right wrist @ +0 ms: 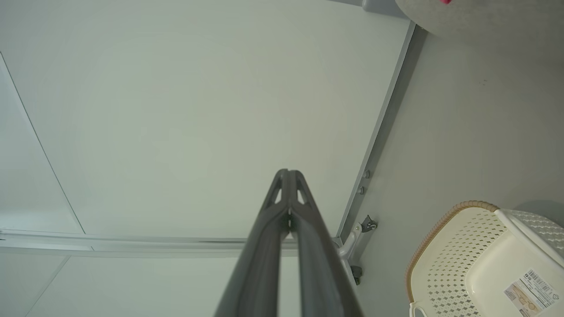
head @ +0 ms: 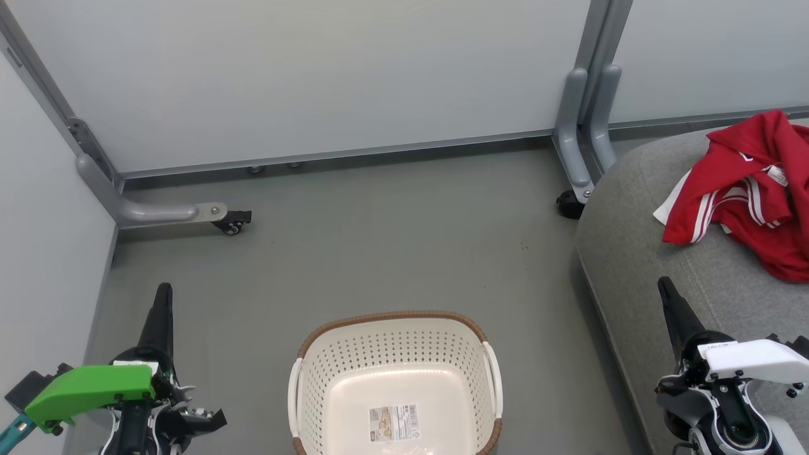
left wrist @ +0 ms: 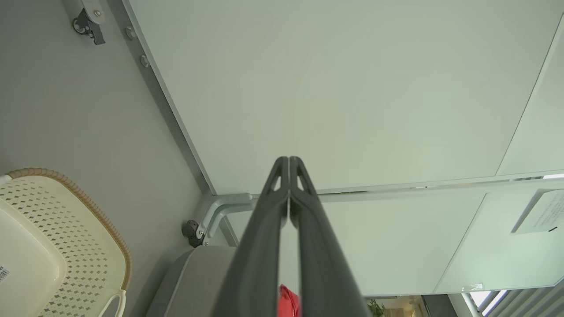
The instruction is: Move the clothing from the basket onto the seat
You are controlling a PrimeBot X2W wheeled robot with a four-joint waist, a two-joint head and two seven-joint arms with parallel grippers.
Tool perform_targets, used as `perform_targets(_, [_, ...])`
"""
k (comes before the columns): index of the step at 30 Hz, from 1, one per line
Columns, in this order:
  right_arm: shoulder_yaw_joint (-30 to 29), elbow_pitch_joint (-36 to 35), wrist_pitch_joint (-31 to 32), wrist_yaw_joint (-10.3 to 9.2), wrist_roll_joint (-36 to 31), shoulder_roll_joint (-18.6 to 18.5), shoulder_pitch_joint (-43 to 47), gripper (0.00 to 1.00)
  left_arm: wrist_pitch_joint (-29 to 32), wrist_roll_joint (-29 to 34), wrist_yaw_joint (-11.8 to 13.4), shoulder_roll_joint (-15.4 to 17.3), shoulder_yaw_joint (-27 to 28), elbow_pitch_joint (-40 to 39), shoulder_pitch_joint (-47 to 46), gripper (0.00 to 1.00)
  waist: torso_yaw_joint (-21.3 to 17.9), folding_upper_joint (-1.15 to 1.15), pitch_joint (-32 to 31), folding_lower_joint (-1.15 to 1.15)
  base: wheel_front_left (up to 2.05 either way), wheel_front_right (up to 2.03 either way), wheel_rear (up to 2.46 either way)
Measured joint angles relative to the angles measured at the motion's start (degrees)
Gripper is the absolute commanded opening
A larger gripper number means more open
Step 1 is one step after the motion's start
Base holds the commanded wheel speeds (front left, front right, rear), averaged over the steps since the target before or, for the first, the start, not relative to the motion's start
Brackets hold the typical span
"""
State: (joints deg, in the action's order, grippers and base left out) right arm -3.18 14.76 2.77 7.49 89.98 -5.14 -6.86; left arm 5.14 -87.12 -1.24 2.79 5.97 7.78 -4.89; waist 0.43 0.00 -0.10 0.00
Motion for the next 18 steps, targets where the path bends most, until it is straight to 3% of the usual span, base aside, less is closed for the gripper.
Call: perform_targets(18, [1.2,0.2,0.4,0.00,6.3,-1.2,-0.7,0.00,1.4,-5.2,0.2,0.0,0.7,-0.5,-0.4,0.00,-0.5,0.00,-0.1,0.00,0.00,0.00,0.00])
